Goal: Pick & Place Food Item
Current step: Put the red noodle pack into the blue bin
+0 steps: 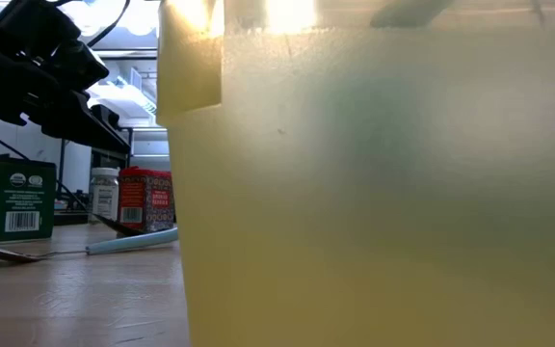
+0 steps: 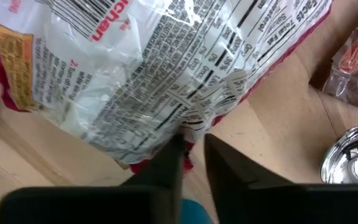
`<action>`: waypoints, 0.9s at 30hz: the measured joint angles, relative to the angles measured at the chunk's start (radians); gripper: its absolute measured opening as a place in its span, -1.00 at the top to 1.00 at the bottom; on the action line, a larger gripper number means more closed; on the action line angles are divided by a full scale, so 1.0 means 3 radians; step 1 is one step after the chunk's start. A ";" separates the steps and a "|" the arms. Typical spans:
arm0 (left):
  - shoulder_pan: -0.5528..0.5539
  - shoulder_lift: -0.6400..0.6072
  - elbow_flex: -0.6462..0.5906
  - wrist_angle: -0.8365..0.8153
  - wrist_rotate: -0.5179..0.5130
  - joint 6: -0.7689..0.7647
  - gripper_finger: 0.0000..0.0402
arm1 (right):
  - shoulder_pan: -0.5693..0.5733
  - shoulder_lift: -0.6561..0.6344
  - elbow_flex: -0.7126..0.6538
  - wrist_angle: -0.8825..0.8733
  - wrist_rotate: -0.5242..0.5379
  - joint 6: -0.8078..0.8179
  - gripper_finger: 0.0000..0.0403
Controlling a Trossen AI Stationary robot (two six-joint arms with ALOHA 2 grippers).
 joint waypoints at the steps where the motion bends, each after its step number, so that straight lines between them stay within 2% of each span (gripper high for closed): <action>1: 0.0000 0.0000 0.0000 -0.0001 0.0000 -0.0001 0.43 | 0.0000 0.0000 0.0002 0.0001 -0.0001 -0.0001 0.55; 7: 0.0001 -0.0001 0.0000 -0.0001 -0.0001 -0.0001 0.42 | 0.0004 0.0000 0.0031 -0.0004 -0.0001 -0.0010 0.13; 11: 0.0001 -0.0001 0.0000 -0.0001 0.0000 -0.0002 0.42 | 0.0004 -0.0003 0.0120 -0.0180 -0.0001 -0.0009 -0.04; 16: 0.0000 -0.0001 0.0000 -0.0001 0.0000 -0.0004 0.43 | 0.0004 -0.0003 0.0318 -0.0472 0.0001 -0.0009 -0.10; 21: -0.0001 -0.0001 0.0000 -0.0001 -0.0001 -0.0007 0.42 | 0.0017 -0.0003 0.0528 -0.0502 0.0036 0.0003 -0.10; 27: -0.0001 -0.0001 0.0000 -0.0001 -0.0001 -0.0006 0.43 | 0.0174 -0.0004 0.0601 -0.0383 0.0287 0.0442 -0.10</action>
